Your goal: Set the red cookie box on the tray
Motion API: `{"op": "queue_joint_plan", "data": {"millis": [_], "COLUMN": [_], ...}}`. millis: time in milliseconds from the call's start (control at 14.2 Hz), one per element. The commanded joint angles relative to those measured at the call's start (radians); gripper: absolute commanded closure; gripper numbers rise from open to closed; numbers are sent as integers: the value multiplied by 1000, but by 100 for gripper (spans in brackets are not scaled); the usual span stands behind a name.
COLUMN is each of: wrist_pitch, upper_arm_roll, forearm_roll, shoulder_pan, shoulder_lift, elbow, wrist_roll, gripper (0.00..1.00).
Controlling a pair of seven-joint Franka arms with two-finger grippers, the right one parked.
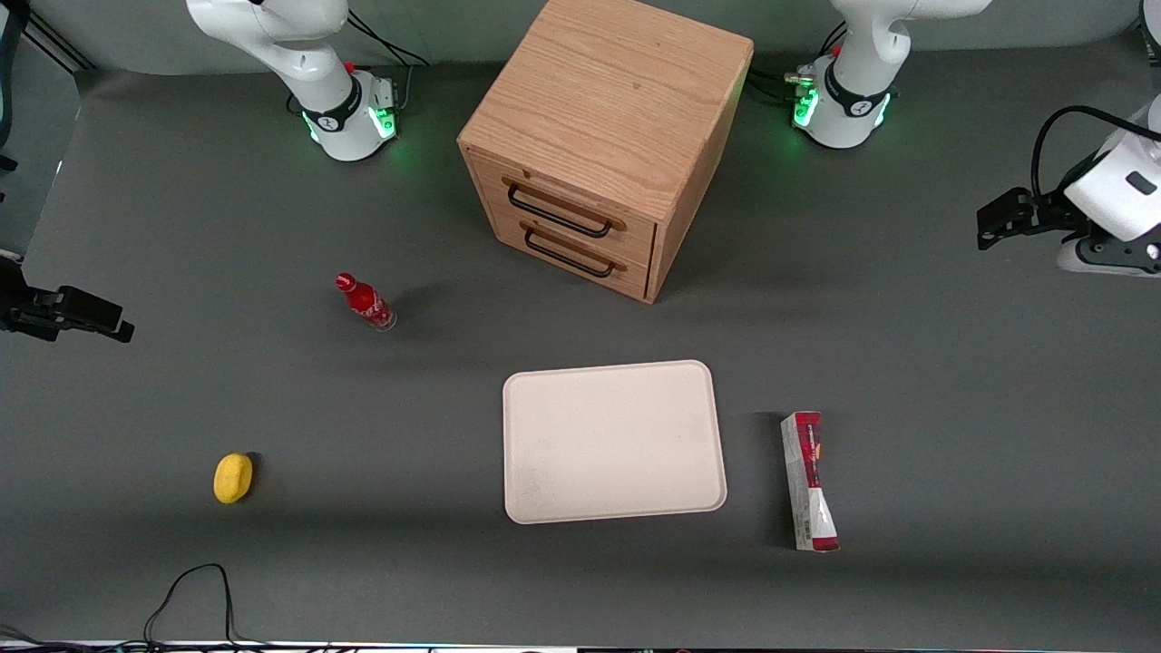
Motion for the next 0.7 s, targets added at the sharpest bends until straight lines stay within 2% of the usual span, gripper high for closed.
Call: {"op": "queue_joint_plan", "data": {"millis": [0,352,634], "wrist_pitch": [18,15,36], "upper_arm_roll": [-7,-8,-10], "forearm_roll": [13,2,-70], "shoulder_pan": [5,-8,-46], "shoulder_lift": [-10,74,311], "elbow": [-18,3,187], "wrist_roll": [12,13,10], "gripper": [0,0,0]}}
